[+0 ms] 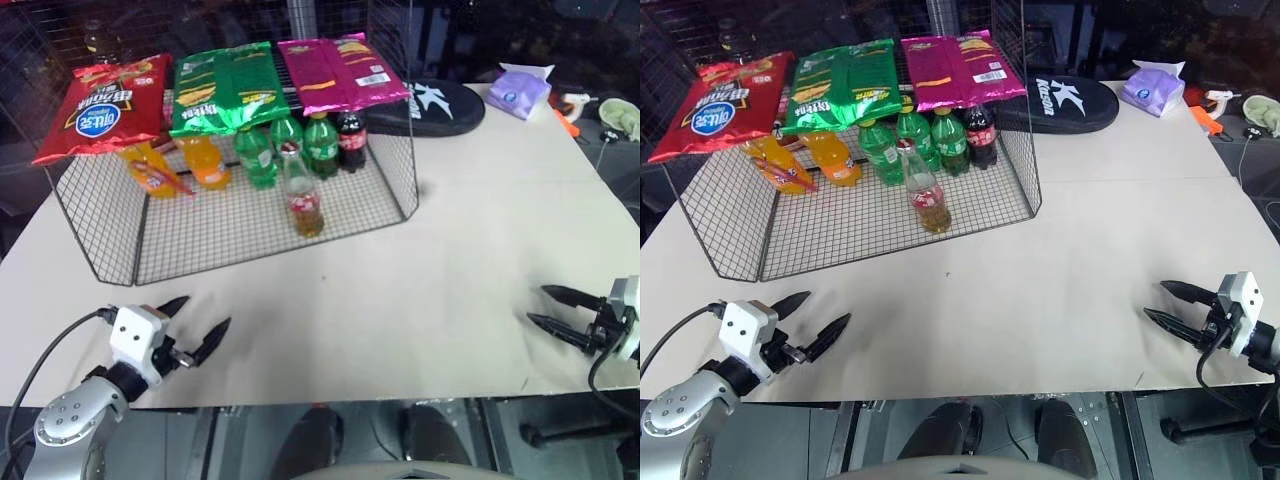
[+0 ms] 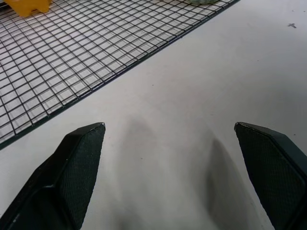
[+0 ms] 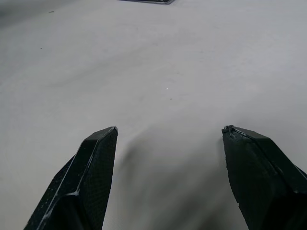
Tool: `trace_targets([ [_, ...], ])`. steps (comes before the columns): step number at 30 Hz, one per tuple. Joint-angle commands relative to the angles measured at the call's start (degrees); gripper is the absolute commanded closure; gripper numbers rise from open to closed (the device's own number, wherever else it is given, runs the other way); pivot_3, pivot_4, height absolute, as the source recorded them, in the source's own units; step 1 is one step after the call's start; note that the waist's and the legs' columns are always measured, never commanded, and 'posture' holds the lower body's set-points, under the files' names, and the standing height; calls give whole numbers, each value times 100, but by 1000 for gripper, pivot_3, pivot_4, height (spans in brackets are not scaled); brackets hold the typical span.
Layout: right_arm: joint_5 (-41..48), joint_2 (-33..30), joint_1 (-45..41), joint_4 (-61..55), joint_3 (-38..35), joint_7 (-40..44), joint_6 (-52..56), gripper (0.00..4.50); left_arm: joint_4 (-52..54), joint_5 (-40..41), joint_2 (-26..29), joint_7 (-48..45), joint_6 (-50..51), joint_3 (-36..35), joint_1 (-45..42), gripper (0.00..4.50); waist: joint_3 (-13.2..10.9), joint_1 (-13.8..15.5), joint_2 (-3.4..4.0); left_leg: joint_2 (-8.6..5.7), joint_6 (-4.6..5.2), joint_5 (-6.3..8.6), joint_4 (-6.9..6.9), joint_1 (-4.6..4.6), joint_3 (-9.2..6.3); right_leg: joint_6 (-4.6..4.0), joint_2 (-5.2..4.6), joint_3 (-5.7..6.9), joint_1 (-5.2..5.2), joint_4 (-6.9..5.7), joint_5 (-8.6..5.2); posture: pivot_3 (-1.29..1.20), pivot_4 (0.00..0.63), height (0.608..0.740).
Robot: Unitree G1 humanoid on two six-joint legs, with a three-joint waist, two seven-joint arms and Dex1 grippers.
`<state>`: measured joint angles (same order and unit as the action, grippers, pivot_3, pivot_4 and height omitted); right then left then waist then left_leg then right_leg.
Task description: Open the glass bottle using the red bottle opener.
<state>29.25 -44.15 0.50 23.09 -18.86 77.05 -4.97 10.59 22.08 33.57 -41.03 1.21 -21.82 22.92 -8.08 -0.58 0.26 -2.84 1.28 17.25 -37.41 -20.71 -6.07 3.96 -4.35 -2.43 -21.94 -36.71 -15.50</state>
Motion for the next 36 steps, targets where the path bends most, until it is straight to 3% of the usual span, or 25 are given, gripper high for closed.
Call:
trace_targets([
  [1,71,-121,-126,14,-176,119,-85,1005,-66,56,55,-99,-82,-91,-123,0,0,0,0,0,0,0,0,0,0,0,0,-1,0,0,0,0,150,740],
  [23,212,186,-68,-704,-66,96,110,1005,-455,-99,35,-280,-233,-96,-521,0,0,4,1,-1,-1,0,0,0,-2,0,-1,1,-2,-3,0,0,150,740],
  [30,906,692,173,-2710,357,-162,856,1005,-642,-275,-36,678,55,-266,-1508,0,0,14,0,-2,-2,-1,-1,-3,-15,1,0,4,-3,-9,1,0,150,740],
  [36,1886,1269,-235,-4059,537,-801,1550,1005,-1001,-138,113,1407,751,-530,-2632,0,-3,12,-5,-7,-27,-16,-2,-13,-13,2,1,10,-20,-15,2,0,150,740],
])
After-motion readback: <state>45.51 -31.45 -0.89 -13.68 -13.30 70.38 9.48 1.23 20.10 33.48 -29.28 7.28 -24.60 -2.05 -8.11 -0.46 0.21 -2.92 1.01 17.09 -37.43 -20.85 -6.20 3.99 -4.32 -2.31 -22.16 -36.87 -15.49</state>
